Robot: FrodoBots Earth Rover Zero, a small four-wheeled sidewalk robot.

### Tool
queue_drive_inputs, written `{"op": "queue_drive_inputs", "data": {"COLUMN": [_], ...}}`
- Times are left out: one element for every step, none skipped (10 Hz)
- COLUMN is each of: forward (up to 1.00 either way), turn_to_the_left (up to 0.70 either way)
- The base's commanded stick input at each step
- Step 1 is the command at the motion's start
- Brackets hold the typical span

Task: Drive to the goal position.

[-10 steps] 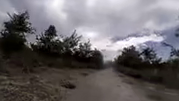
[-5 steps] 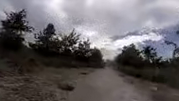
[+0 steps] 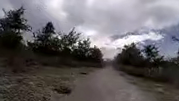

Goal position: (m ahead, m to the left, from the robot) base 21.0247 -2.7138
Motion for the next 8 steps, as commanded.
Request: {"op": "queue_drive_inputs", "data": {"forward": [0.45,0.45,0.45,0.45,0.45,0.45,0.45,0.45], "turn_to_the_left": [0.00,0.00,0.00,0.00,0.00,0.00,-0.17,-0.27]}}
